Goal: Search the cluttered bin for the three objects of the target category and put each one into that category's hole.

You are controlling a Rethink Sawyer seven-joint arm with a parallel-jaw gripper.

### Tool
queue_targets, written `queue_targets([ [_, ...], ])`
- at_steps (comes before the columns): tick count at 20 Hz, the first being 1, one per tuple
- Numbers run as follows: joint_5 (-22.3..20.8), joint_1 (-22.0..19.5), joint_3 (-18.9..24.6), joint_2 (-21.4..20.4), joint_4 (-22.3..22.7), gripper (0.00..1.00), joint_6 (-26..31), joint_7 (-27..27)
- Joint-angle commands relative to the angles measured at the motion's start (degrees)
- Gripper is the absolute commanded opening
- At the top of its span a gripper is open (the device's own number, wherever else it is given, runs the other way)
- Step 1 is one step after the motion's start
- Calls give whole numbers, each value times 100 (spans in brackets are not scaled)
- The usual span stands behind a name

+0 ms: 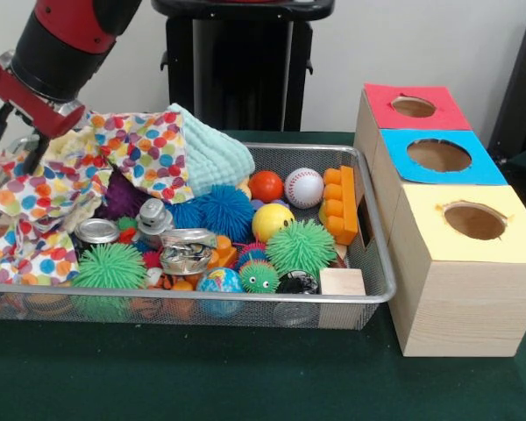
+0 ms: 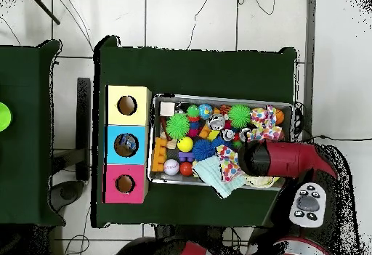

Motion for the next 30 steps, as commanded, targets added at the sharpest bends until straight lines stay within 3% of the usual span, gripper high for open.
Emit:
queue_targets([
  [1, 0, -233, 1118, -49, -37, 100, 120, -677],
  [3, 77, -245, 1184, -110, -9, 100, 207, -597],
  [7, 356, -561, 1633, -518, 512, 100, -16, -369],
  [14, 888, -230, 1538, -1080, 1085, 100, 492, 343],
  [22, 1253, -132, 1570, -1185, 1149, 100, 621, 343],
  [26, 1317, -56, 1489, -1088, 1214, 100, 612, 447],
  [30, 1558, -1, 1436, -909, 1431, 100, 958, 574],
])
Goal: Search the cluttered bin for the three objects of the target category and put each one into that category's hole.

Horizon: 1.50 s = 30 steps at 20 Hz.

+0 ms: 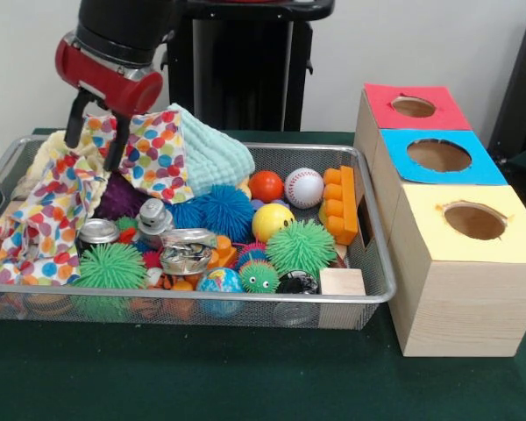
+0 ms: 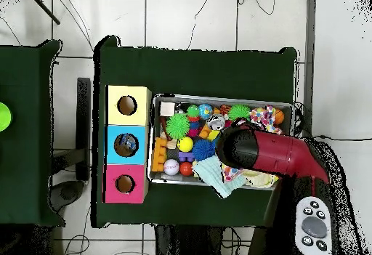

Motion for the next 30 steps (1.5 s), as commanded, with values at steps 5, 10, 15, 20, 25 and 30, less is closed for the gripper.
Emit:
queue_targets([
  [5, 537, 222, 271, 354, 865, 100, 1447, 659],
  [10, 776, 207, 290, 432, 936, 100, 2022, 642],
  [15, 685, 284, 213, 667, 842, 100, 1932, 650],
  [20, 540, 321, 164, 1193, 693, 100, 1334, 840],
  [25, 532, 464, 74, 1549, 647, 100, 882, 1052],
  [30, 673, 449, 143, 1718, 802, 100, 1008, 928],
])
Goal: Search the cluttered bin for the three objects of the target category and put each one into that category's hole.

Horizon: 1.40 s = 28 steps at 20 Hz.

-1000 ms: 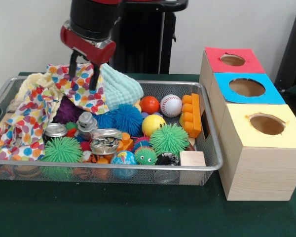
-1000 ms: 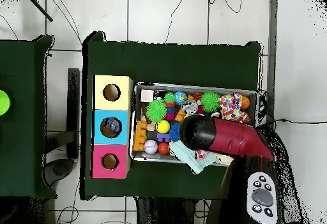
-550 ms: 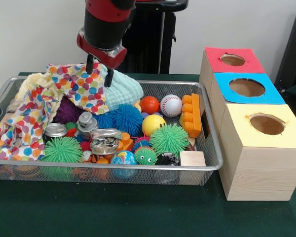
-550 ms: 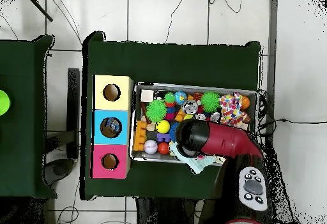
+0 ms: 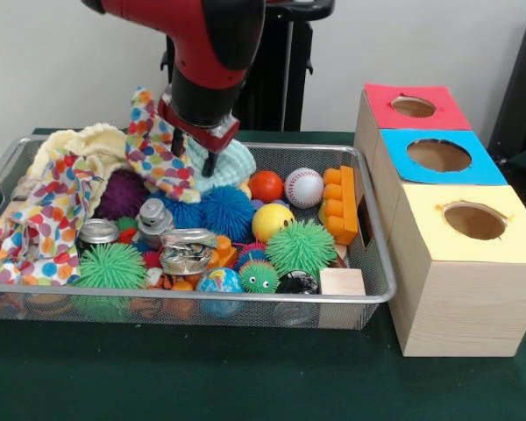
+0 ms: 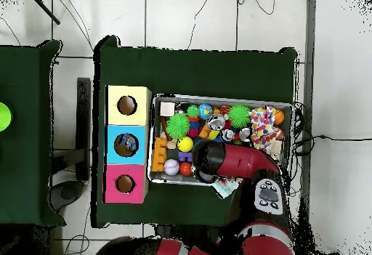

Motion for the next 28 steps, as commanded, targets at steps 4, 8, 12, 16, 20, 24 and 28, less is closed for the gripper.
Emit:
queue_targets([
  [4, 108, 60, 159, 452, 241, 100, -18, 797],
  [8, -70, 62, 170, 433, 165, 0, -187, 583],
  [12, -195, 216, 48, 376, 146, 0, -467, 667],
  [16, -95, 442, -186, 184, 238, 0, -806, 1083],
  [20, 70, 505, -205, -381, 607, 0, -827, 1003],
  [24, 604, 201, 437, -1160, 1059, 0, -937, 742],
  [28, 1106, -48, 958, -1432, 1245, 0, -888, 658],
])
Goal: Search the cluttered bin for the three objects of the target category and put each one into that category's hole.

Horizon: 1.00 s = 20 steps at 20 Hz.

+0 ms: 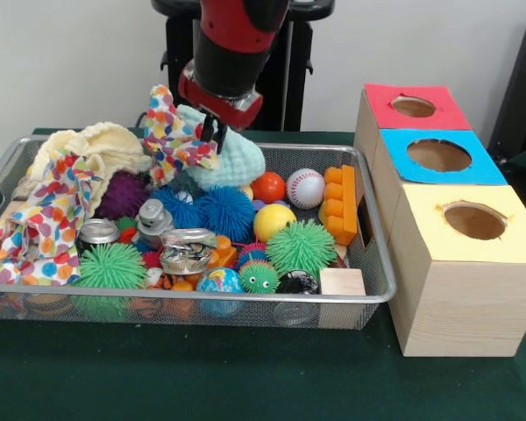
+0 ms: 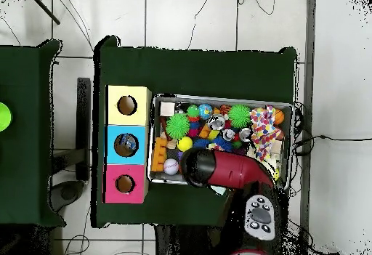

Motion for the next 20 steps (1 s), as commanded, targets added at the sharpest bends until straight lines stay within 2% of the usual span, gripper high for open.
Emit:
queue_targets([
  [1, 787, -380, 1107, -662, 617, 0, -366, 624],
  [17, 1741, -431, 1822, -910, 921, 0, -592, 743],
  [20, 1812, -403, 1829, -879, 1069, 0, -834, 815],
])
